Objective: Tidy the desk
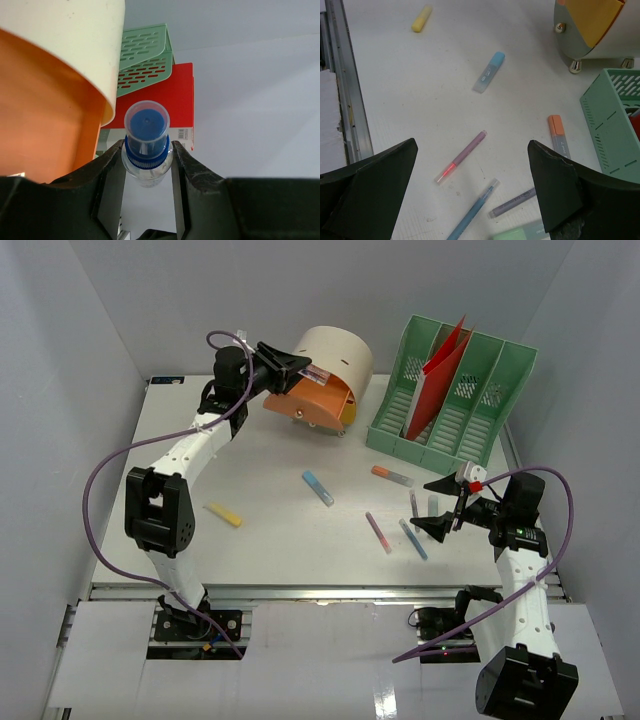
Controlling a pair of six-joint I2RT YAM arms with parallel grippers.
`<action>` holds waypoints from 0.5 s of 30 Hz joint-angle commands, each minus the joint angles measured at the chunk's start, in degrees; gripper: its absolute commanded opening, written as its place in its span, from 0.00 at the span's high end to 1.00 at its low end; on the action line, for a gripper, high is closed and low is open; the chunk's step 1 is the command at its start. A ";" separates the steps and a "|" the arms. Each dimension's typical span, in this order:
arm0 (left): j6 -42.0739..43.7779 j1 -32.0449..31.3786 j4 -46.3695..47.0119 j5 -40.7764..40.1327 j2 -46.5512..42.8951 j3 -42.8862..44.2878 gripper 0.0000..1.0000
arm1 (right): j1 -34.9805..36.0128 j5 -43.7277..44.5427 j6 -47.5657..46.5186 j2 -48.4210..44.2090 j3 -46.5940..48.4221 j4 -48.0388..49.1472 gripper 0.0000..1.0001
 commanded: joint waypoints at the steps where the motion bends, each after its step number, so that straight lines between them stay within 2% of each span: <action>1: 2.75 -0.80 -4.10 -0.61 -0.06 5.36 0.88 | 0.29 -1.43 0.37 -0.66 2.06 0.07 0.03; 5: 4.46 -0.88 -5.97 -1.24 -0.11 5.96 0.72 | 0.24 -1.43 0.37 -0.92 2.10 0.10 0.03; 10: 4.50 -1.06 -6.75 -1.22 -0.03 6.17 0.65 | 0.29 -1.43 0.46 -0.85 2.07 0.16 0.03; 15: 5.21 -1.21 -8.25 -1.31 0.59 7.40 0.64 | 0.23 -1.26 0.46 -0.91 2.07 0.16 0.03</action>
